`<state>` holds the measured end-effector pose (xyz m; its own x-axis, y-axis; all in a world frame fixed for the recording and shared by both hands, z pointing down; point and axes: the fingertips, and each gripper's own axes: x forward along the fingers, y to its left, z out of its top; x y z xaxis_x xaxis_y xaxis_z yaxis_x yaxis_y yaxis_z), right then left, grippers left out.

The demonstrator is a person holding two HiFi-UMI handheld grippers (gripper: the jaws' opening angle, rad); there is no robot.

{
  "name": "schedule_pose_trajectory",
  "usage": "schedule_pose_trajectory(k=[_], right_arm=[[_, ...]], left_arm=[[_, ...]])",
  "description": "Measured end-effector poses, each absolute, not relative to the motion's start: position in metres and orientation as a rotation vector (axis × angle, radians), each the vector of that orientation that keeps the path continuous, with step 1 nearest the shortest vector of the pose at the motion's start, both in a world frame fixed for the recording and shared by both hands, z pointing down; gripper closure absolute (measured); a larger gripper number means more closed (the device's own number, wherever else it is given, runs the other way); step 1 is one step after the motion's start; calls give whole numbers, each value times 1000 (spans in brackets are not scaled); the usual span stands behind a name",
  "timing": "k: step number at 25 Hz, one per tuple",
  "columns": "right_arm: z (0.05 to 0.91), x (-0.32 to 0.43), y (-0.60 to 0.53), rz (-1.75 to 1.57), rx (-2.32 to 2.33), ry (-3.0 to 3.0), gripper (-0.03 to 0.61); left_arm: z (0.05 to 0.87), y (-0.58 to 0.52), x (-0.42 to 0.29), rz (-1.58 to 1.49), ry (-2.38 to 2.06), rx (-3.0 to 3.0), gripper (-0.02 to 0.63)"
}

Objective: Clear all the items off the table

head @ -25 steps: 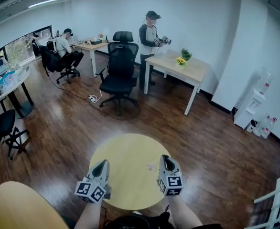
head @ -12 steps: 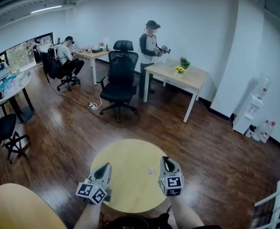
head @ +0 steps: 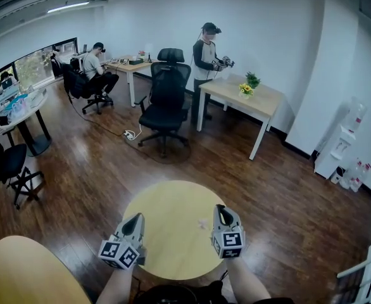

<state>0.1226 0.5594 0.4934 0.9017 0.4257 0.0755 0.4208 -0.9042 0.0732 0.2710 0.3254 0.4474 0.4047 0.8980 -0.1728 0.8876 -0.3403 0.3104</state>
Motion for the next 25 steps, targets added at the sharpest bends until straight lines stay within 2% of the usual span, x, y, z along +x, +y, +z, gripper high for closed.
schedule_pose_trajectory(k=[5,11,18,25], right_arm=[[514,144,550,209,3048,535,574],[525,221,497,231,3086,168,574],[534,305,309,211,3022,-566,574],[530,303,135,189,2851,-1096,574]], left_arm=[[464,304,266,75,1445,2377,623],[471,212,285,44,1122,2571,623],[470,20,234,4,476,2810,623],[474,-103,155,-72,13,2841,623]])
